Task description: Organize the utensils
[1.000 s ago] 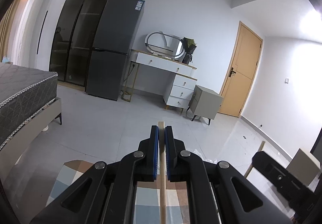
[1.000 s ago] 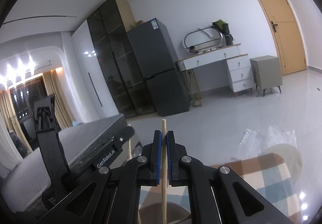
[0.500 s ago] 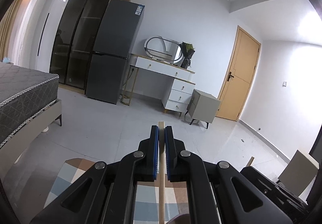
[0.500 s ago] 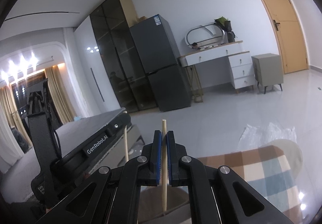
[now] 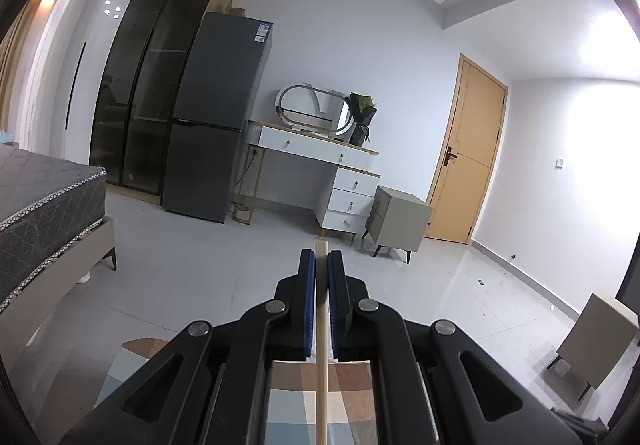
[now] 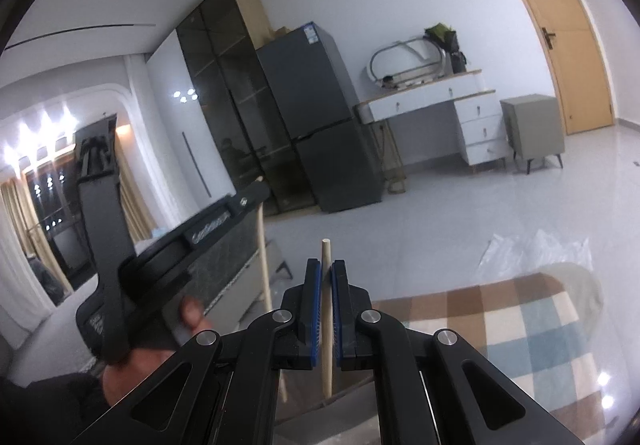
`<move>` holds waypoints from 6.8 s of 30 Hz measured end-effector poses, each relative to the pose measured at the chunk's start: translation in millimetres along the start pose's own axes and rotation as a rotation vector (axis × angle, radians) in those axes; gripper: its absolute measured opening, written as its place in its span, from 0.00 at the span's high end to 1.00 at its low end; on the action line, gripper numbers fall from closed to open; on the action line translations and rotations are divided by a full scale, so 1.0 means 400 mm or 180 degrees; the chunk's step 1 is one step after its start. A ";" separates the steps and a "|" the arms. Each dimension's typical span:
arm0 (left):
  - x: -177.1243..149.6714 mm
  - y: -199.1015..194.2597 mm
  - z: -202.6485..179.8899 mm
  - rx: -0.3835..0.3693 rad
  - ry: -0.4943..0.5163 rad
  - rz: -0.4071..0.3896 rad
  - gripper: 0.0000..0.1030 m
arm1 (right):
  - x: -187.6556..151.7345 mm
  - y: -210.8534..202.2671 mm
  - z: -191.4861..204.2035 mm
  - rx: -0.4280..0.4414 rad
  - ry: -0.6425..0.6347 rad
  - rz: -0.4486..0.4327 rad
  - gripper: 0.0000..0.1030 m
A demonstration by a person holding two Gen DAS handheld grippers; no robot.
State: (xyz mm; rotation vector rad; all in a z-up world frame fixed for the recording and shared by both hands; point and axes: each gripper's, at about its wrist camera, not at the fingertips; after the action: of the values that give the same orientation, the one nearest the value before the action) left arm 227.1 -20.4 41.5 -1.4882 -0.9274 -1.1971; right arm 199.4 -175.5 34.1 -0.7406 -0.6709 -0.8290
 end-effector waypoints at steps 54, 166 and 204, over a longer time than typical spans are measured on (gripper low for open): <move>-0.015 -0.111 -0.005 -0.0800 0.0140 0.0614 0.98 | -0.178 -0.024 -0.036 -0.0024 0.0104 0.0990 0.34; -0.357 -0.346 -0.139 -0.0303 0.0187 0.2514 1.00 | -0.396 -0.275 -0.141 -0.1210 0.0657 0.1322 0.33; -0.357 -0.244 0.076 -0.0520 -0.0670 0.2281 1.00 | -0.608 -0.070 -0.023 -0.1712 -0.0454 0.2362 0.91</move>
State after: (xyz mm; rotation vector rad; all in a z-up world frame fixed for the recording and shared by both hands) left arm 109.7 34.0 -77.3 -1.8822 -0.3586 -0.6043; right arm 55.1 -98.6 -148.2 -1.4333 -0.2428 -0.2577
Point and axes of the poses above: each gripper's, at about its wrist camera, not at the fingertips, and y roughly the way its jaws point, z to its left, x to its top, and after that the axes turned 13 degrees about y, right-handed
